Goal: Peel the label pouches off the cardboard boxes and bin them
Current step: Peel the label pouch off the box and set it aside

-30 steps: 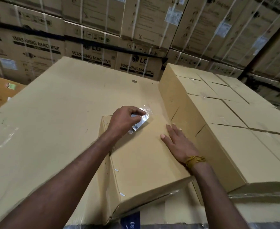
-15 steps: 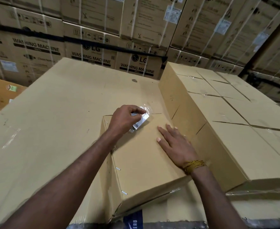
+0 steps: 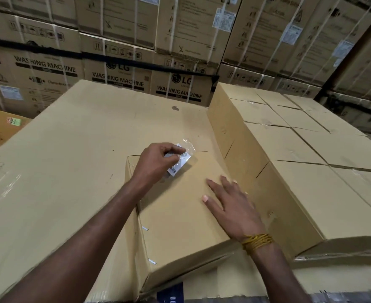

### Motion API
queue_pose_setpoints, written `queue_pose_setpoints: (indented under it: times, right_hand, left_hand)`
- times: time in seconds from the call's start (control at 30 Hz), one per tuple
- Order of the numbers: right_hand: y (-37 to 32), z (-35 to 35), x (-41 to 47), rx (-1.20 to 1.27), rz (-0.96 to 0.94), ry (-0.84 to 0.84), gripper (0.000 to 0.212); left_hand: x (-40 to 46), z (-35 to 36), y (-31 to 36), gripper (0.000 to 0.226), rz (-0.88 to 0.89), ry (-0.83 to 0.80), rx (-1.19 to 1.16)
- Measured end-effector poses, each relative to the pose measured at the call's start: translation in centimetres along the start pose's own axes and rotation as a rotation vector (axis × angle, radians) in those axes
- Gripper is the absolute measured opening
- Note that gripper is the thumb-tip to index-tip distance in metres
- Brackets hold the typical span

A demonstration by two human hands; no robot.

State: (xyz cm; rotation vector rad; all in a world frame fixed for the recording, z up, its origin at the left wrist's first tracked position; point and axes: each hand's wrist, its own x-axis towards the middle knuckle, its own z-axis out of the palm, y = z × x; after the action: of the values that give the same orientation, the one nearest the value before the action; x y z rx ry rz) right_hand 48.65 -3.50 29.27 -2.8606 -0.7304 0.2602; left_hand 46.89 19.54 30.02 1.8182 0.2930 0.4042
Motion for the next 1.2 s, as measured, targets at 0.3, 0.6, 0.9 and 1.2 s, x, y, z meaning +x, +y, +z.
queue_pose_setpoints:
  times: [0.3,0.6,0.9,1.2]
  right_hand:
    - [2.1,0.2,-5.7,0.041,-0.167,-0.097,0.081]
    - [6.6,-0.4,0.7,0.051,-0.172,0.033,0.089]
    - [10.2,-1.5,10.8,0.1,-0.012,0.126,0.064]
    - [12.9,-2.3,14.3,0.25,0.115,0.229,0.061]
  left_hand:
    - [-13.5,1.7,0.5,0.025,0.045,-0.011,0.25]
    - [-4.8,5.7,-0.1,0.018,0.064,0.0,0.229]
    - [7.5,11.4,0.2,0.024,0.039,-0.003,0.147]
    - [13.4,15.4,0.9,0.023,0.013,-0.055,0.072]
